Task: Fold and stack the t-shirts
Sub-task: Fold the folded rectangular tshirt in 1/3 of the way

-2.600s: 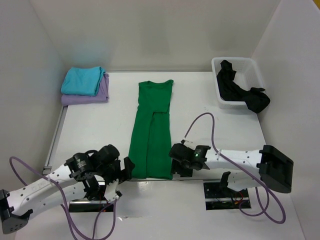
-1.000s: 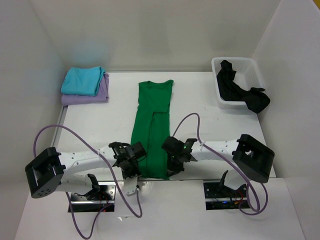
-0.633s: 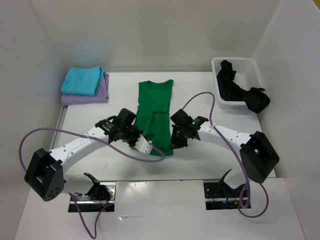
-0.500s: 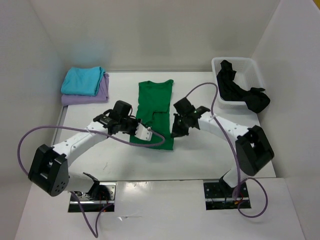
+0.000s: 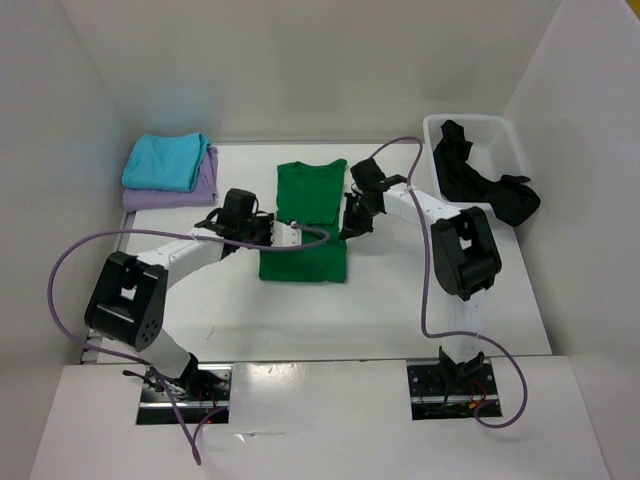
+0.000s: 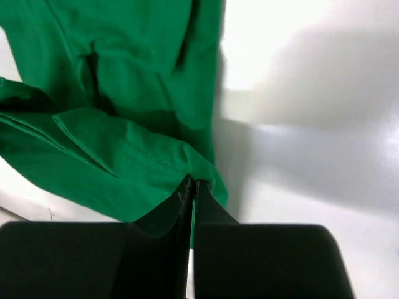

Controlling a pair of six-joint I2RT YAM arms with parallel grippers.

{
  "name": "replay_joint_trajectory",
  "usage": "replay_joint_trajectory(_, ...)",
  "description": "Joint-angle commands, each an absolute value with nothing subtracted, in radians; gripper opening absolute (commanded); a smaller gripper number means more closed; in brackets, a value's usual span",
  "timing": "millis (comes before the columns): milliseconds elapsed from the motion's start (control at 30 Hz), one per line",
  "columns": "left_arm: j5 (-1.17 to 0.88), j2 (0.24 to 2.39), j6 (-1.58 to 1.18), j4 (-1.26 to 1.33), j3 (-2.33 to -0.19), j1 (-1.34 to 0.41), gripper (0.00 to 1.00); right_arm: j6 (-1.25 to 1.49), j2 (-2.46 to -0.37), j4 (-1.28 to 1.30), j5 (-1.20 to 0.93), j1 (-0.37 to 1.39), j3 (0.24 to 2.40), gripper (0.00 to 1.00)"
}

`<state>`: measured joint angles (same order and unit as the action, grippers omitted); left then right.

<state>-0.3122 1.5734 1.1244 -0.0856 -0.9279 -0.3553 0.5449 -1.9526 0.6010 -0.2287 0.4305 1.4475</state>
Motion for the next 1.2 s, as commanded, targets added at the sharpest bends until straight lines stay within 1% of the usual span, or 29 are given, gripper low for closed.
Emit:
replay_joint_trajectory(0,-0.336,1.604,1.085,0.029,-0.959,-0.339,0.0,0.486,-1.996,0.612,-0.276,0.404,1.54,0.0)
replay_joint_trajectory(200,-0.336,1.646,1.085,0.075,-0.947,-0.339,0.0,0.451,-2.072,0.623,-0.308,0.37,1.608,0.0)
replay_joint_trajectory(233,-0.336,1.658,1.085,0.09,-0.946,-0.339,0.01,0.451,-2.082,0.623,-0.308,0.37,1.608,0.0)
replay_joint_trajectory(267,-0.327,1.658,1.094,0.091,-0.946,-0.339,0.04,0.451,-2.082,0.623,-0.319,0.359,1.618,0.04)
replay_joint_trajectory(300,-0.327,1.669,1.094,0.103,-0.934,-0.339,0.05,0.451,-2.094,0.623,-0.319,0.359,1.63,0.1)
replay_joint_trajectory(333,-0.327,1.669,1.094,0.103,-0.934,-0.339,0.05,0.451,-2.094,0.623,-0.319,0.348,1.631,0.31)
replay_joint_trajectory(367,-0.327,1.669,1.104,0.112,-0.922,-0.339,0.1,0.44,-2.105,0.623,-0.319,0.348,1.655,0.36)
replay_joint_trajectory(400,-0.327,1.678,1.104,0.112,-0.911,-0.339,0.15,0.44,-2.105,0.623,-0.319,0.348,1.664,0.39)
replay_joint_trajectory(433,-0.315,1.678,1.104,0.133,-0.911,-0.339,0.2,0.43,-2.115,0.633,-0.319,0.339,1.675,0.46)
replay_joint_trajectory(467,-0.314,1.678,1.104,0.143,-0.899,-0.339,0.25,0.43,-2.115,0.634,-0.302,0.339,1.684,0.48)
replay_joint_trajectory(500,-0.29,1.689,1.104,0.164,-0.899,-0.339,0.38,0.43,-2.096,0.634,-0.282,0.328,1.695,0.48)
replay_joint_trajectory(533,-0.278,1.689,1.104,0.176,-0.887,-0.339,0.4,0.43,-2.074,0.634,-0.255,0.328,1.695,0.49)
replay_joint_trajectory(600,-0.235,1.698,1.104,0.213,-0.876,-0.339,0.42,0.42,-2.019,0.634,-0.15,0.328,1.686,0.49)
replay_joint_trajectory(667,-0.201,1.698,1.104,0.236,-0.865,-0.339,0.54,0.408,-1.927,0.634,-0.092,0.346,1.642,0.49)
replay_joint_trajectory(733,-0.152,1.698,1.092,0.256,-0.865,-0.339,0.58,0.397,-1.878,0.634,-0.055,0.391,1.608,0.46)
replay_joint_trajectory(833,-0.08,1.698,1.054,0.253,-0.886,-0.339,0.64,0.411,-1.822,0.634,-0.066,0.432,1.523,0.32)
replay_joint_trajectory(867,-0.071,1.672,1.054,0.227,-0.903,-0.339,0.66,0.411,-1.812,0.615,-0.087,0.443,1.472,0.27)
replay_joint_trajectory(900,-0.071,1.658,1.054,0.142,-0.923,-0.339,0.69,0.425,-1.812,0.603,-0.107,0.443,1.444,0.16)
replay_joint_trajectory(933,-0.071,1.643,1.072,0.096,-0.94,-0.339,0.74,0.425,-1.812,0.588,-0.15,0.443,1.418,0.12)
replay_joint_trajectory(967,-0.086,1.608,1.072,0.057,-0.952,-0.339,0.75,0.439,-1.821,0.571,-0.173,0.443,1.382,0.09)
replay_joint_trajectory(1000,-0.098,1.589,1.072,-0.013,-0.962,-0.339,0.77,0.439,-1.847,0.548,-0.195,0.443,1.382,0.07)
replay_joint_trajectory(1067,-0.136,1.542,1.101,-0.108,-0.962,-0.339,0.83,0.448,-1.887,0.519,-0.233,0.443,1.394,0.06)
replay_joint_trajectory(1100,-0.149,1.528,1.101,-0.197,-0.962,-0.339,0.84,0.448,-1.935,0.494,-0.233,0.443,1.413,0.06)
replay_joint_trajectory(1167,-0.175,1.482,1.112,-0.265,-0.951,-0.365,0.86,0.448,-1.998,0.494,-0.255,0.443,1.506,0.06)
